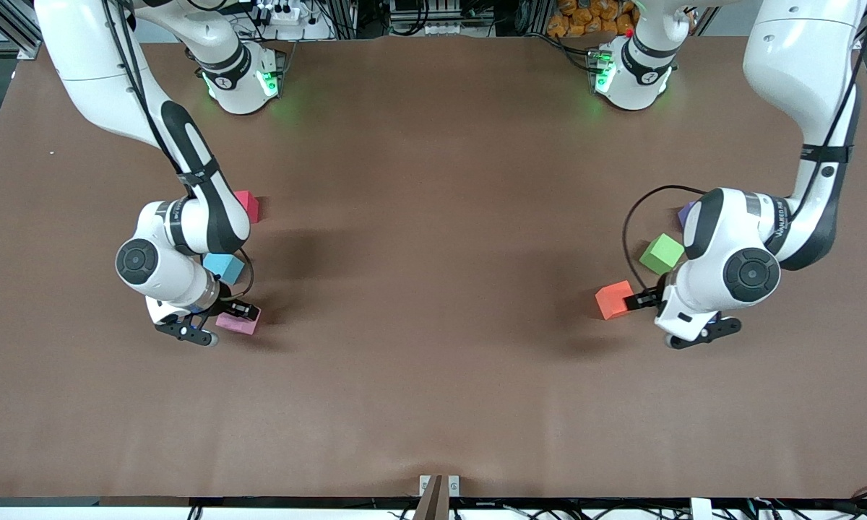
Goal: Arrange blocks into number 1
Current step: 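Grasp the pink cube with the right gripper while the left gripper lifts orange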
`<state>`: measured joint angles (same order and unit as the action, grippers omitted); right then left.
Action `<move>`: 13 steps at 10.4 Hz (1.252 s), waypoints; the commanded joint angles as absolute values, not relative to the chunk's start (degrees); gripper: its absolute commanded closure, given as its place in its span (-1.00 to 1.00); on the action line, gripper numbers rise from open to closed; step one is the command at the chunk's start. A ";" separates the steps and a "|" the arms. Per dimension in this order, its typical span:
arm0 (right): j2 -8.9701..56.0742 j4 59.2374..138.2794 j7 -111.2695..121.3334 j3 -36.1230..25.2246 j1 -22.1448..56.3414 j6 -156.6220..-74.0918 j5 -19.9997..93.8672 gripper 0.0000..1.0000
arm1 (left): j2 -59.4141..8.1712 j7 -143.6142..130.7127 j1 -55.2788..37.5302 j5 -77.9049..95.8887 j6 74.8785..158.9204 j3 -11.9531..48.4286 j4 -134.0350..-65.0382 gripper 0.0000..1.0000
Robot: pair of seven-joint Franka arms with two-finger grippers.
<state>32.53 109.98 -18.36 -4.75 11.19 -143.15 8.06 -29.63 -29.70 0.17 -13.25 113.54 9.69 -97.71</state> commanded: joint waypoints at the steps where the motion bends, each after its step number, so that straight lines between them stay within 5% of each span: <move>1: 33.40 108.90 -18.98 -5.80 12.30 -143.17 8.88 -0.16 | -31.98 -29.62 2.71 -22.39 110.48 10.02 -98.53 -1.00; 7: 32.26 108.81 -18.98 -9.56 17.03 -143.09 8.88 -0.13 | -35.95 -34.01 -4.03 -20.66 112.32 10.72 -97.82 -1.00; 13: 24.10 109.16 -18.89 -11.24 21.78 -139.32 8.88 -0.12 | -34.10 -34.19 -3.51 -15.05 112.32 10.64 -93.26 -1.00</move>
